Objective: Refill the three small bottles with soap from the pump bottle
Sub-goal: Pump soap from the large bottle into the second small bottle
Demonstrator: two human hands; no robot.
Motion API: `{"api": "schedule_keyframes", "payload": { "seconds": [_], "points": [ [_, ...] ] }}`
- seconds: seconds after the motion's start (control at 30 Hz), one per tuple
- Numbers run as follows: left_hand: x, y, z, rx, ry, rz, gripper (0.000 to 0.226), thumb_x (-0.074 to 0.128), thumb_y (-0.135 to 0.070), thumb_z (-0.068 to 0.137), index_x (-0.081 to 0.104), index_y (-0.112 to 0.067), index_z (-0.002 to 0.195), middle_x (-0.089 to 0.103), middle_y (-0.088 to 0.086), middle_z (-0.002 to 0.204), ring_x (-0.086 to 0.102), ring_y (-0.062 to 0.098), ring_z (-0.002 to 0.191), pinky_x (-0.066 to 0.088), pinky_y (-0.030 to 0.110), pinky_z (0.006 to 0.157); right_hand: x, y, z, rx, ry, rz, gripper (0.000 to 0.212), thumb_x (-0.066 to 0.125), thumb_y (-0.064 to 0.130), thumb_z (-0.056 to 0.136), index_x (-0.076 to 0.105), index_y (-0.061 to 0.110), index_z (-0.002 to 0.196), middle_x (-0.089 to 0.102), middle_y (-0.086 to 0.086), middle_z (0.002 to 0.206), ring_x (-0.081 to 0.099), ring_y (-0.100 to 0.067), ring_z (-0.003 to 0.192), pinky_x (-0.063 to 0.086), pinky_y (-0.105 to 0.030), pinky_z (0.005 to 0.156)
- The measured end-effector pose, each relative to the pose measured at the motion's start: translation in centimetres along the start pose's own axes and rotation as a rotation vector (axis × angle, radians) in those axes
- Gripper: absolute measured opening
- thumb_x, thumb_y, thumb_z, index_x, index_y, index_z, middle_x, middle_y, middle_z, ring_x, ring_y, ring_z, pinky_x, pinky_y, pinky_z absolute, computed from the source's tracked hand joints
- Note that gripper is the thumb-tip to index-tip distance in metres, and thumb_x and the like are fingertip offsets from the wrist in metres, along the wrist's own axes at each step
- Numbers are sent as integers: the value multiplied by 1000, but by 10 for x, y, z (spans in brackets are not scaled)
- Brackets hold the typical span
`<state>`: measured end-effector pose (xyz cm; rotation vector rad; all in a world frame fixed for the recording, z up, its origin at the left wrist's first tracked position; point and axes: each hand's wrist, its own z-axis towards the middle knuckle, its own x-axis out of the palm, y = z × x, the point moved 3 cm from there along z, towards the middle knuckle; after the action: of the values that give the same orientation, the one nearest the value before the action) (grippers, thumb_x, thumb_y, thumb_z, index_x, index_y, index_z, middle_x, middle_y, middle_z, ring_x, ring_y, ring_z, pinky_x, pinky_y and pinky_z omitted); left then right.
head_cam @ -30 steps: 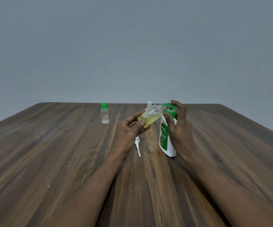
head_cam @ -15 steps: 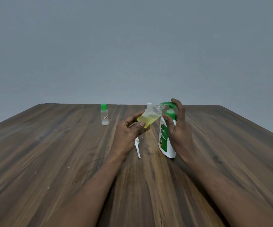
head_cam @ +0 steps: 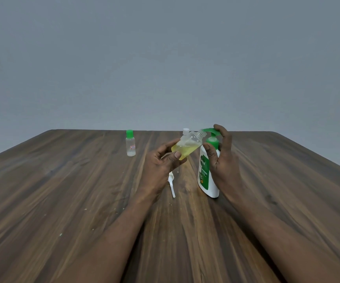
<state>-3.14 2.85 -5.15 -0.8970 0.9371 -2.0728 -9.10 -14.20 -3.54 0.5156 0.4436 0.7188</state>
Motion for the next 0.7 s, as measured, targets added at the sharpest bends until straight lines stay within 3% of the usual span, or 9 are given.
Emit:
{"api": "schedule_keyframes", "payload": {
  "seconds": [0.17,0.37,0.57,0.7],
  "points": [
    [0,-1,0,9,-11,1,37,68,-16,87,70,-16,125,74,9,114,70,30,113,59,33,90,0,1,0,6,9,-18,45,50,43,99,31,42,140,57,42,107,63,13,91,42,-1,68],
    [0,-1,-1,8,-15,21,44,68,-15,87,66,-7,129,76,5,111,71,26,111,59,33,89,0,-2,0,27,-6,-16,38,50,45,98,35,38,132,60,28,105,63,11,92,47,-7,71],
    [0,-3,-2,12,-7,8,37,66,-14,88,68,-14,124,76,3,110,72,25,109,59,31,88,0,-2,-1,16,-8,1,38,52,40,99,36,36,134,62,23,107,64,7,95,47,-8,75],
    [1,-3,-1,26,-9,8,34,66,-14,88,71,-18,121,77,1,108,72,25,108,59,31,87,0,1,-1,5,15,33,45,52,41,98,33,43,139,64,19,114,66,2,97,46,-7,75]
  ]
}}
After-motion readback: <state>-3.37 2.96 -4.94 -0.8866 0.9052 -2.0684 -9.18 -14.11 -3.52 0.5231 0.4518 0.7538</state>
